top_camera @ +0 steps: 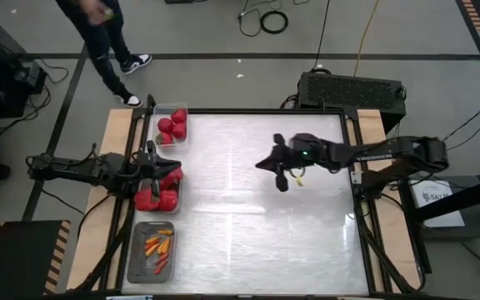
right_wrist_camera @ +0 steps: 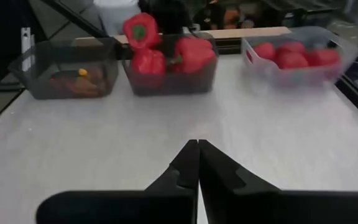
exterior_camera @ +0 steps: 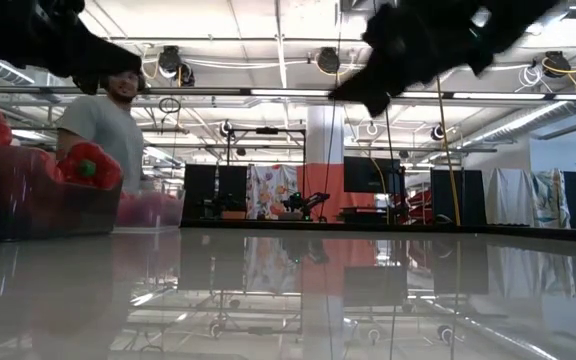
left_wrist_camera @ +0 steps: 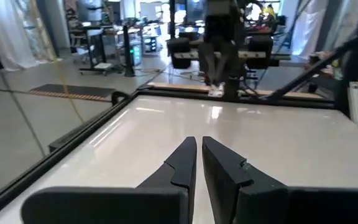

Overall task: Sort produce into baskets
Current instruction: Return to Home Position

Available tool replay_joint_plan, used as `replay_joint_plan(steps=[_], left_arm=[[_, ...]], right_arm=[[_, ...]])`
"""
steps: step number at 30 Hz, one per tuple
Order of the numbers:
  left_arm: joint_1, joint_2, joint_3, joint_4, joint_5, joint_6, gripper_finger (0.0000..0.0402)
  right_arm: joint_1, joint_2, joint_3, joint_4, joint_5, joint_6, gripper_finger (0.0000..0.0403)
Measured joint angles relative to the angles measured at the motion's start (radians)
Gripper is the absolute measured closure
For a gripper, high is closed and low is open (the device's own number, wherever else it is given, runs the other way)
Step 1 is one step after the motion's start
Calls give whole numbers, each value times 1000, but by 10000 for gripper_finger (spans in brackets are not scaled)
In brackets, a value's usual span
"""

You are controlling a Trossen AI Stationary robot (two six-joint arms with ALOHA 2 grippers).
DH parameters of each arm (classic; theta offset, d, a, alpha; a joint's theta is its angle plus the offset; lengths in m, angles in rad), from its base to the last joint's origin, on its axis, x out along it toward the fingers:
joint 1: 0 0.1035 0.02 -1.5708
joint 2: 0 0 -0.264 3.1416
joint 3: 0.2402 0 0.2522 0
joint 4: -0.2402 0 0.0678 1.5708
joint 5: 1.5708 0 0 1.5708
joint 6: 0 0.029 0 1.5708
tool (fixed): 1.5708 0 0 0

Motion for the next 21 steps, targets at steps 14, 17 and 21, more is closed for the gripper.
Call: replay_joint_plan(steps=[14,17,21], left_arm=[[154,-11,-12,-23,49,-61,366],[172,-23,-38,-21,64,-85,366],[186,-47,-72,35,77,-86,366]], right_arm=[[-76,-215,-553,393,2,105,401],[-112,-312,-634,492,4,114,401],[-149,-427,-727,528,3,149,401]])
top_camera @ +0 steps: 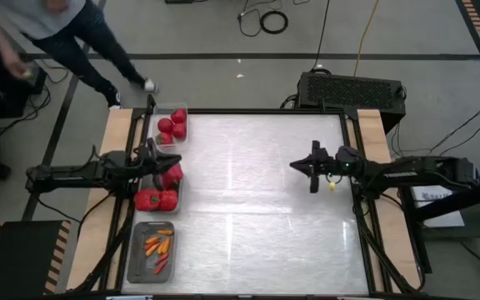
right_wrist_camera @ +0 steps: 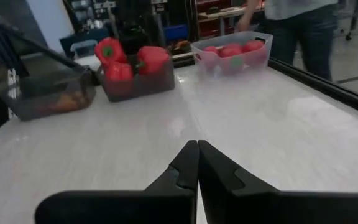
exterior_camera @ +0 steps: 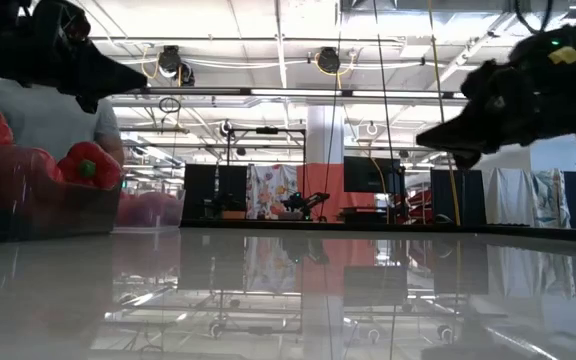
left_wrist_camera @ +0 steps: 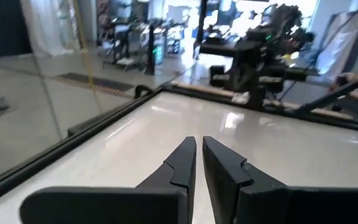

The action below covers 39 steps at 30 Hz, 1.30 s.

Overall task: Sort produce into baskets
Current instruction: Return to Home Position

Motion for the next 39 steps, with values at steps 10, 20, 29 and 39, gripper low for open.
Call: replay_joint_plan(steps=[10,20,29,39], left_arm=[[47,-19,-82,98,52,-2,366],[89,-19,-141,145,121,-27,366],[89,-19,-159,111,6,-175,366],[89,-19,-159,109,-14,-179,366]], right_arm=[[-13,-83,-41,-55,-138,7,401],[-13,-82,-41,-67,-131,-46,401],[-43,-153,-3,-166,-129,-36,401],[-63,-343,-42,-404,-135,-145,401]])
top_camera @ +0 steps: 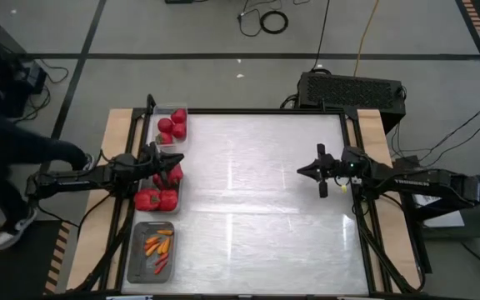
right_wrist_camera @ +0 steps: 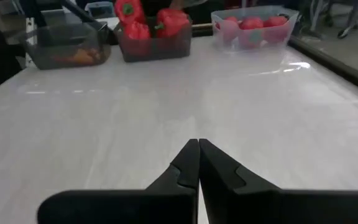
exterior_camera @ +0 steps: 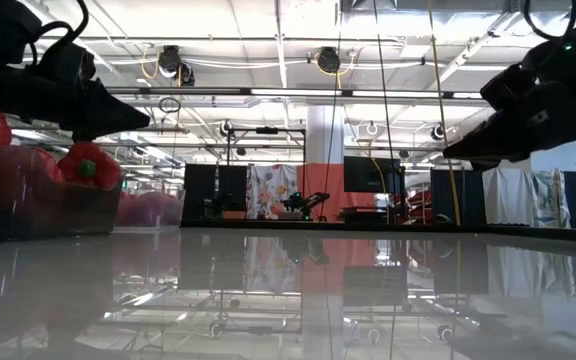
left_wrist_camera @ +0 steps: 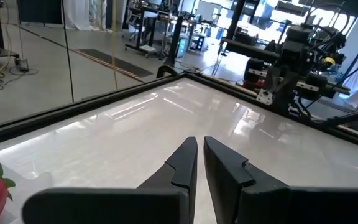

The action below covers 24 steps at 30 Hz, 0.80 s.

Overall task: Sort produce into baskets
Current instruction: Return to Home Position

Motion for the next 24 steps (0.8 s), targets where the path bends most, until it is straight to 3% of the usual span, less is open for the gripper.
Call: replay_joint_plan(steps=[6,10,24], left_arm=[[0,0,0,0,0,0,366],[0,0,0,0,0,0,366],[0,0,-1,0,0,-1,366]], right_arm=[[1,-73,1,-17,23,-46,401],[0,-69,1,-34,72,-53,401],[0,-68,1,-33,72,-51,401]])
